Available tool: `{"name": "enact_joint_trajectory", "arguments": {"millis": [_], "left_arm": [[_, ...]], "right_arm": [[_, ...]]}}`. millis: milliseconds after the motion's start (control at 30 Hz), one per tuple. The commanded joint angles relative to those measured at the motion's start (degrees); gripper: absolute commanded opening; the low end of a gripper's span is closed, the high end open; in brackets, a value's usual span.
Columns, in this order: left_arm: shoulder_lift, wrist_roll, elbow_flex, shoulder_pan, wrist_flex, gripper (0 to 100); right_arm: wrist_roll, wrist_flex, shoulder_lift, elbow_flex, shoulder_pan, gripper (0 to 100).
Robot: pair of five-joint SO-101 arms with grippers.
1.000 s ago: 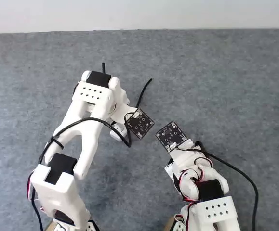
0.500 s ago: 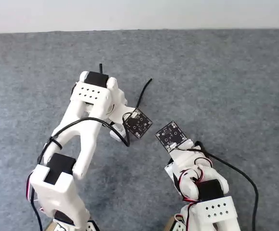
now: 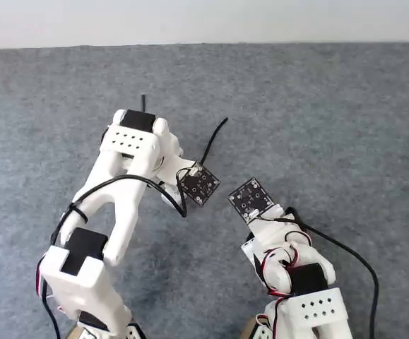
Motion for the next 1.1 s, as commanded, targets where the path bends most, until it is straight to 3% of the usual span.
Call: {"name": "enact_joint_trajectory", "arguments": {"millis": [0, 1067], "left_arm": [[0.6, 0.5, 1.5, 0.4, -0.3, 1], [0.6, 1.6, 8.4, 5.5, -3.8, 1]], "right_arm": [[-0.6, -0.9, -0.7, -0.5, 0.1, 31.4], [-0.6, -1.0, -0.7, -0.6, 0.1, 31.4]]}}
